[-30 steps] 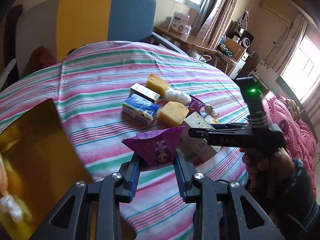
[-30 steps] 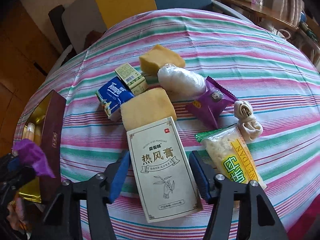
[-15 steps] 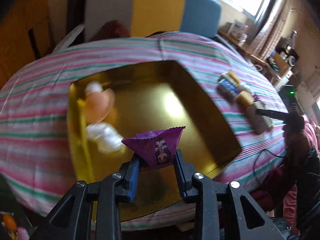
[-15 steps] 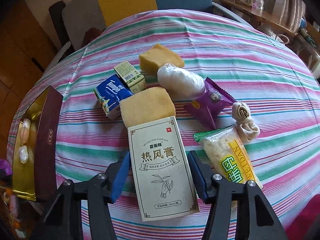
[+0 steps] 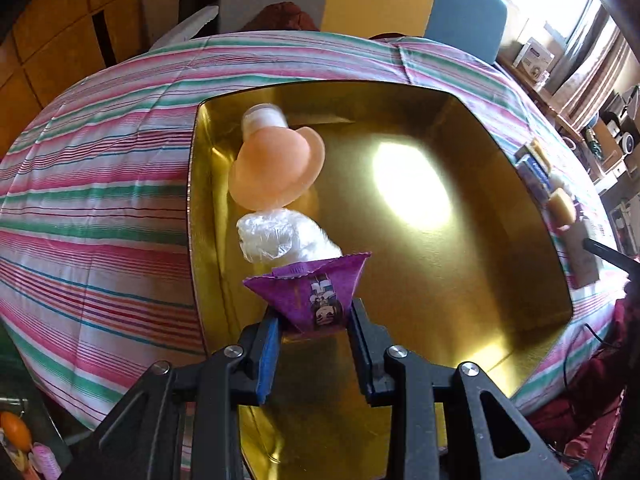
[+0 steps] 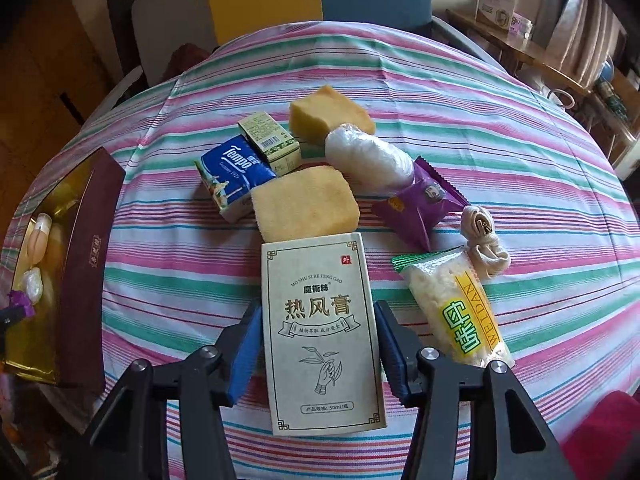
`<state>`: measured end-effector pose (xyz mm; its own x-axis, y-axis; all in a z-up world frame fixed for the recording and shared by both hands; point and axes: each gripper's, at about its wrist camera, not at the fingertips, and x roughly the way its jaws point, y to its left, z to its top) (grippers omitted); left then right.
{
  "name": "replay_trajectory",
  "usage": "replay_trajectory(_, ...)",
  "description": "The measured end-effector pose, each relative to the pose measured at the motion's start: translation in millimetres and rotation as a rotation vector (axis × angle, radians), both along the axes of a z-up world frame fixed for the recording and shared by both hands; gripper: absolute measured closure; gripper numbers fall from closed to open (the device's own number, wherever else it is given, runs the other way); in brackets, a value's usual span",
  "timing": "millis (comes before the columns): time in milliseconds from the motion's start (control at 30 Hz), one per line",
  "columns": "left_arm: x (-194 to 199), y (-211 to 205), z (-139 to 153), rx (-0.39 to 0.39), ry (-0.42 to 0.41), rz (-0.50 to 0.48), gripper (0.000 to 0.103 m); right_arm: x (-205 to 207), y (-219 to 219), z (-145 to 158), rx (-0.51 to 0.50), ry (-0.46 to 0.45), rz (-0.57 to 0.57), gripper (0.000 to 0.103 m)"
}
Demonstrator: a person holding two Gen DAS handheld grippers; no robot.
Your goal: Organize objects
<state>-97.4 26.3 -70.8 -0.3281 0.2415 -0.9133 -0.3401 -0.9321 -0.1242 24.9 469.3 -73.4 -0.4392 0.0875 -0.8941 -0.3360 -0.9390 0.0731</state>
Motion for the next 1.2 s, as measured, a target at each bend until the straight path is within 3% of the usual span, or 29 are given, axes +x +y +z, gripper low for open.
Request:
replay_trajectory(233,-1.3,-3.9,-4.0,0.001,0.014,0.012,0.069,19.3,-17.8,28.1,0.035,0.034,0.012,0.051)
replay_trajectory(367,-0.9,-6.8,-3.5,0.012,0.022,0.024,0.067,22.3,-38.8,56.0,0.043,0.102,0.047,0.051)
replay_trajectory(633,14.9,-25.2,22.4,0.066,0.081,0.044,0.062,-6.4,-139.0,95.1,-0.022,0.217,0.290,0.051)
replay_trajectory(900,28.0,-61.2,39.5,0.156,0.111,0.130,0.062,-61.3,-256.4,69.2,-0.125,0.153,0.502,0.051)
replay_trajectory(1200,35.6,-90.4,27.6,0.209,0.083,0.198,0.062,-105.1,-329.0,7.2,-0.125,-0.013,0.484,0.051)
